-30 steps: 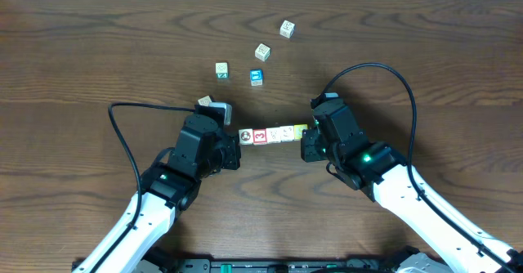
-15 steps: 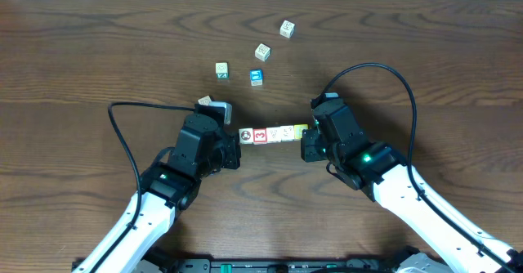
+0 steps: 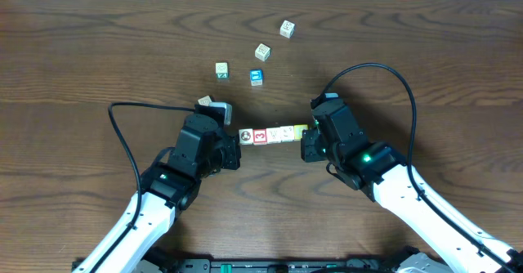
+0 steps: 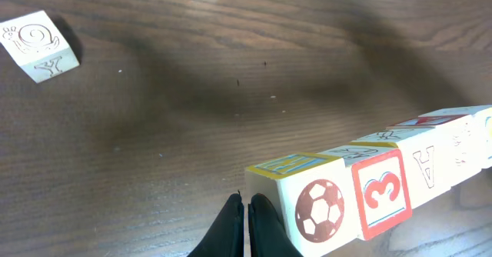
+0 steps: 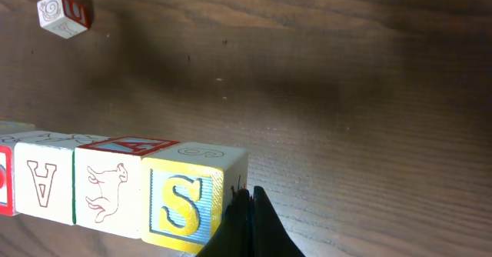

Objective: Lift 5 blocks

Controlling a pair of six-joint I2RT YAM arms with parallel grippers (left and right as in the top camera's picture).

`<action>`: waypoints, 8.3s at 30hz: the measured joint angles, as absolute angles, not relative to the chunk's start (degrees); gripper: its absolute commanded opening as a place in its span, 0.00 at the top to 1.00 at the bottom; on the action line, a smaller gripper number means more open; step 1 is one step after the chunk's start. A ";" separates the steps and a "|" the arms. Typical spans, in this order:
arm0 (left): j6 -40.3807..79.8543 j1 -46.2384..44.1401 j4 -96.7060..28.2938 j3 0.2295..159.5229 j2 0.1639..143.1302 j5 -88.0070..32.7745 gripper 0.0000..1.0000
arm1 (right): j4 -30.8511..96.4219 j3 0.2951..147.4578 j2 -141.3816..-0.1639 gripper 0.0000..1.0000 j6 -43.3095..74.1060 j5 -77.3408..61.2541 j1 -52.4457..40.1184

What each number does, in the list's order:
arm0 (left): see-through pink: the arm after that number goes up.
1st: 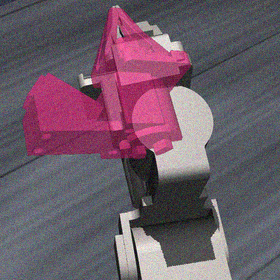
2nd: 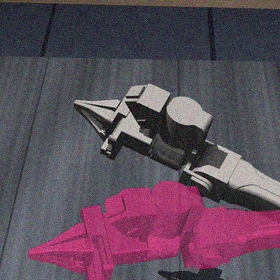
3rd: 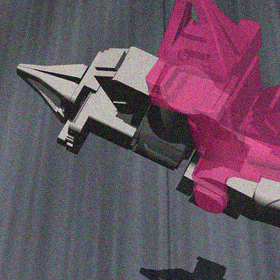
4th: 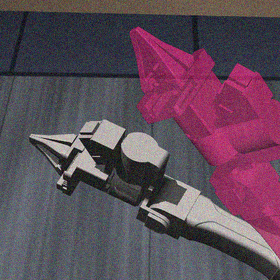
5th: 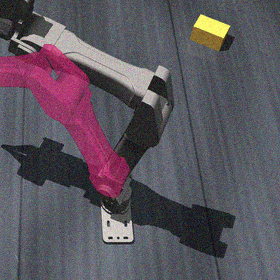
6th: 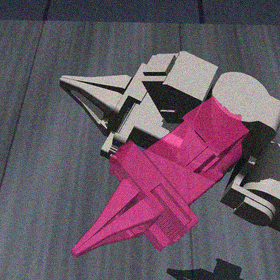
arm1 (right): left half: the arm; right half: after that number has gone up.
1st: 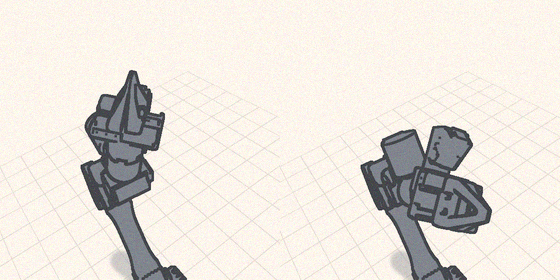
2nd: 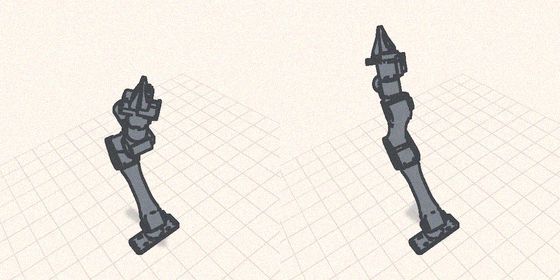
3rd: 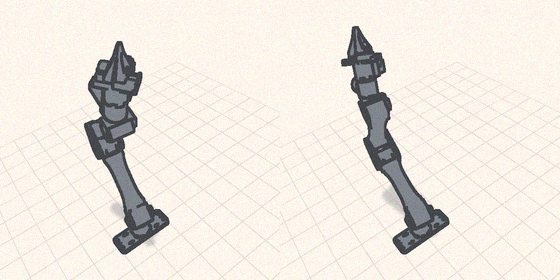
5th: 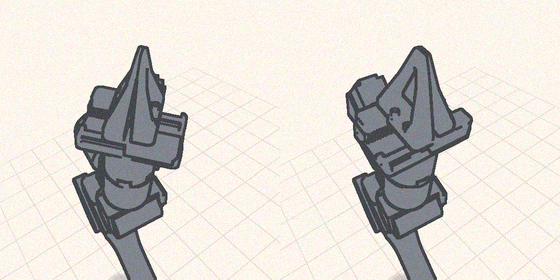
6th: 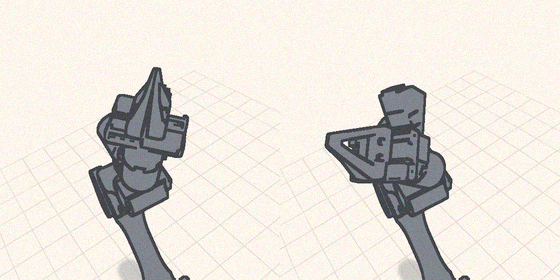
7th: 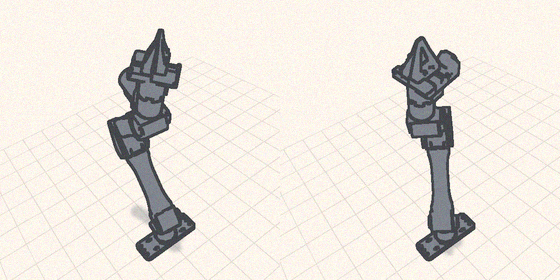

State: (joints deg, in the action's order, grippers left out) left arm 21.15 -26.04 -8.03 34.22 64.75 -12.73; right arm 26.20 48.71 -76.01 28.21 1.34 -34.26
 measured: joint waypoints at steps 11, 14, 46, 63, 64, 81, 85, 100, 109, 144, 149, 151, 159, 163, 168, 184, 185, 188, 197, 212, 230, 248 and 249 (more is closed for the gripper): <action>21.15 -26.39 -8.69 34.24 64.75 -13.17 0.93 | 27.20 48.73 -76.03 0.99 28.21 1.54 -34.28; 21.15 -26.41 -8.86 34.24 64.75 -13.17 0.93 | 27.18 48.77 -76.73 0.99 28.21 1.54 -34.28; 21.43 -26.48 -9.17 34.26 68.27 -13.17 0.93 | 26.26 48.80 -79.59 0.99 28.21 1.58 -34.28; 21.58 -26.48 -10.15 34.26 69.14 -10.92 0.93 | 23.00 48.80 -84.33 0.99 28.27 4.99 -37.01; 21.91 -26.48 -10.13 34.26 69.47 -10.92 0.93 | 22.98 48.80 -84.33 0.99 28.27 4.99 -37.04; 22.55 -26.48 -8.54 34.26 70.41 -10.11 0.93 | 22.92 48.80 -84.33 0.99 30.87 5.19 -37.06; 22.55 -26.48 -8.49 34.26 70.41 -10.09 0.93 | 22.92 48.80 -84.33 0.99 31.90 5.19 -37.06; 22.55 -26.48 -8.47 34.26 70.41 -10.07 0.93 | 22.94 48.80 -84.33 0.99 33.17 5.19 -37.06; 22.55 -26.48 -8.38 34.26 71.05 -10.07 0.93 | 22.94 48.80 -84.33 0.99 33.36 5.17 -37.06; 23.70 -28.32 -8.51 34.26 73.89 -7.40 0.93 | 22.87 48.80 -86.63 0.99 33.50 5.02 -37.26; 25.17 -28.53 -7.38 34.26 77.56 -7.42 0.93 | 22.85 48.80 -86.63 0.99 33.50 5.02 -37.26; 25.78 -28.56 -6.55 34.24 78.81 -7.46 0.93 | 22.87 48.80 -86.63 0.99 33.50 5.17 -37.26; 26.83 -28.56 -5.56 34.26 79.42 -7.51 0.93 | 22.85 48.80 -86.63 0.99 33.52 5.69 -37.26; 26.87 -28.56 -5.56 34.26 79.42 -7.51 0.93 | 22.85 48.80 -87.35 0.99 33.61 5.69 -37.26; 26.81 -28.58 -5.56 34.26 79.42 -7.51 0.93 | 22.61 48.80 -88.44 0.99 33.80 5.63 -37.26; 27.22 -28.58 -5.58 34.24 80.97 -7.35 0.93 | 20.80 48.80 -88.71 0.99 33.93 6.20 -37.26; 27.22 -28.58 -5.58 34.24 80.95 -7.35 0.93 | 20.69 48.80 -88.97 0.99 33.93 6.22 -37.26; 27.22 -28.58 -5.61 34.24 80.97 -7.33 0.93 | 20.05 48.80 -90.17 0.99 33.93 6.31 -37.26; 27.22 -28.58 -5.65 34.24 81.28 -7.27 0.93 | 19.27 48.80 -92.33 0.99 33.93 6.48 -37.26; 27.22 -28.58 -4.97 34.24 82.19 -7.27 0.93 | 19.20 48.80 -92.33 0.99 33.93 6.52 -37.26; 27.24 -28.58 -4.89 34.24 82.85 -7.25 0.93 | 18.39 48.80 -95.04 0.99 34.13 6.48 -37.26; 28.45 -29.80 -2.70 34.24 86.39 -7.05 0.93 | 18.28 48.80 -95.04 0.99 32.84 8.23 -37.26; 28.34 -29.80 -2.70 34.24 86.39 -7.03 0.93 | 18.37 48.80 -95.04 0.99 32.42 8.23 -37.26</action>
State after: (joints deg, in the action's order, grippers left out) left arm 28.34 -29.80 -2.70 34.24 86.39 -7.03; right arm 18.37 48.80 -95.04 32.42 8.23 -37.26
